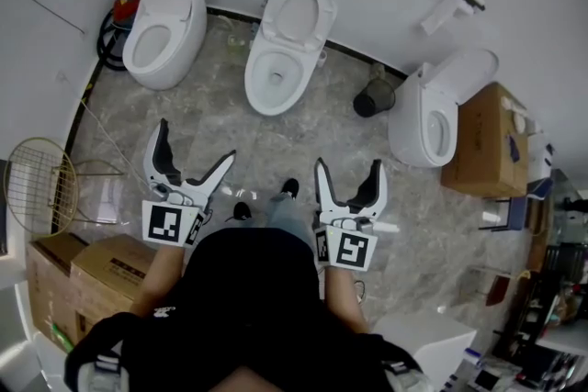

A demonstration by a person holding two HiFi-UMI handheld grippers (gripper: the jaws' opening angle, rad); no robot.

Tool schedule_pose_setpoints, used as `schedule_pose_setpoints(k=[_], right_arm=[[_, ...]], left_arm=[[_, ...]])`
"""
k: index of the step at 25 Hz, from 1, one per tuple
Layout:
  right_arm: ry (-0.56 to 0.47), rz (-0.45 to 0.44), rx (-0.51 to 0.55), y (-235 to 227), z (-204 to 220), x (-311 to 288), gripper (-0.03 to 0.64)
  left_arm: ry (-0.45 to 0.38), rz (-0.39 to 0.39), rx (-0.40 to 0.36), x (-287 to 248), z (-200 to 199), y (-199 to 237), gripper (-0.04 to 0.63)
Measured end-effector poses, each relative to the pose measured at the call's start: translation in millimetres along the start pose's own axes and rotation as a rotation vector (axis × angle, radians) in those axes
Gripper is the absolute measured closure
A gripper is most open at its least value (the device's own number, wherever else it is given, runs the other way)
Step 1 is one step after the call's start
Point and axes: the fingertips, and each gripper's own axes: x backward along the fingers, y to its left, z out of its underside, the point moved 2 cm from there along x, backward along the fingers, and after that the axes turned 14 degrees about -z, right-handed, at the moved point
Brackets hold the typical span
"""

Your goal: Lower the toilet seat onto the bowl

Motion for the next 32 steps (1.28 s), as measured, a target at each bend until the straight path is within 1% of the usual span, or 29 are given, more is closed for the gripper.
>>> schedule_pose_setpoints(k=[3, 6, 10, 12, 14, 16, 18, 21, 26, 29, 32], right_arm=[[-0.04, -0.016, 0.016, 0.7, -6.3, -6.8, 0.173], [-0.037, -0.011, 0.019, -7.1, -2.2, -17.0, 0.173], [-0.07, -0.022, 0.009, -19.6, -1.7, -36.0, 0.173], [-0.069, -0.027, 0.007, -31.3, 2.9, -48.3, 0.173], [-0.062, -0.026, 0.005, -45.3, 6.7, -61.8, 0.173], [-0.067, -0.022, 0.006, -59.5, 5.4, -74.5, 0.173], [-0.075, -0.019, 0.009, -75.3, 3.7, -88.5, 0.173], [-0.085, -0.022, 0.002, -101.2, 6.4, -112.2, 0.173], [-0.082, -0.037, -0.021, -156.7, 12.9, -149.6, 0.173], [-0.074, -0.049, -0.04, -186.2, 16.0, -172.7, 0.173], [-0.069, -0.063, -0.058, -209.5, 21.1, -192.8, 0.173]], left_arm=[[0.012, 0.003, -0.014, -7.1, 6.8, 2.9, 0.043], [0.004, 0.011, -0.037, -20.5, 8.4, -1.1, 0.043], [0.0, 0.027, -0.029, -40.4, 12.7, -10.2, 0.044], [0.005, 0.027, -0.031, -54.7, 16.3, -14.6, 0.044], [0.0, 0.024, -0.034, -71.0, 17.2, -18.8, 0.043], [0.006, 0.02, -0.021, -86.3, 19.0, -23.1, 0.044], [0.006, 0.021, -0.031, -106.0, 18.9, -28.1, 0.044], [0.008, 0.016, -0.038, -141.9, 17.8, -35.7, 0.044], [0.007, 0.001, -0.039, -205.3, 14.2, -60.1, 0.044], [0.005, -0.016, -0.057, -237.4, 10.3, -71.3, 0.044], [0.034, -0.024, -0.079, -266.8, 18.1, -83.1, 0.044]])
